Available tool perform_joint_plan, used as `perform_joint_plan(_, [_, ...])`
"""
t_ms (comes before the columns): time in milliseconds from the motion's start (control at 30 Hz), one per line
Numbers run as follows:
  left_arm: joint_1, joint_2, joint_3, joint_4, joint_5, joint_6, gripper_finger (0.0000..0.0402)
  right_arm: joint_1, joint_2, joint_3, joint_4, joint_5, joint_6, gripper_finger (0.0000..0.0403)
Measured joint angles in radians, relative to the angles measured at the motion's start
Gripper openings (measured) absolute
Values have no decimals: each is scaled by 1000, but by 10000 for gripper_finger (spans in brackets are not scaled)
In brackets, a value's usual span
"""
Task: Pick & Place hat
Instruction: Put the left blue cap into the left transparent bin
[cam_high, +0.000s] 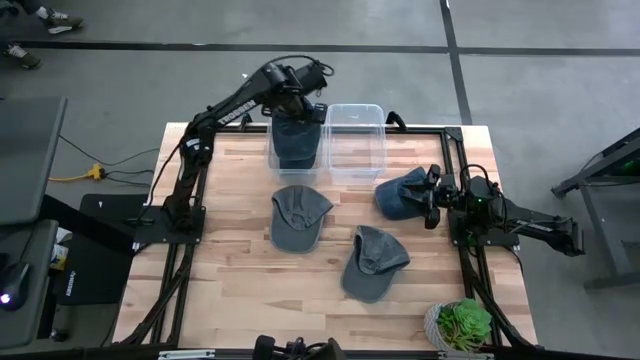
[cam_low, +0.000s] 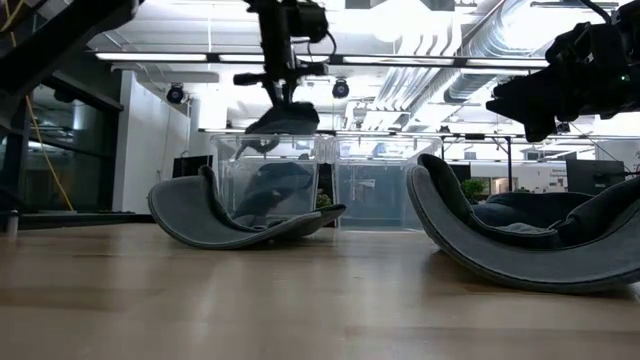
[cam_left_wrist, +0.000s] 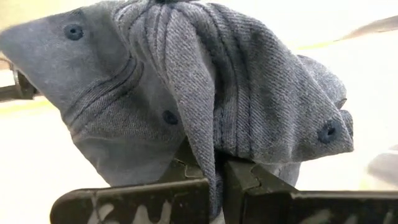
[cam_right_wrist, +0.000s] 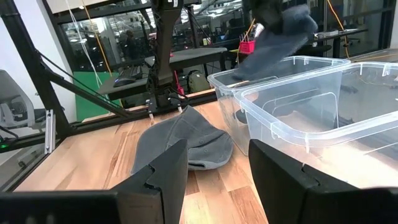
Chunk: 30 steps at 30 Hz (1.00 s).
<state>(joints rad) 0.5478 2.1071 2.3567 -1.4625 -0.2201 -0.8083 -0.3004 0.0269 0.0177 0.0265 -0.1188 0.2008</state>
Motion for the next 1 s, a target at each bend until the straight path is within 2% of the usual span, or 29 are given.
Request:
perform_joint_plan(133, [-4,18,-3,-7,23,-4,0,0,0,0,0,0,0,165])
perform_joint_plan(367, [-22,71,1,0,-14,-63,0,0,0,0,0,0,0,165])
perform_joint_plan(700, [-19,101,-5,-30,-11,-106,0,0,0,0,0,0,0,165])
perform_joint_plan(1000, [-19,98,-72,-24,-15,-149,0,0,0,0,0,0,0,165])
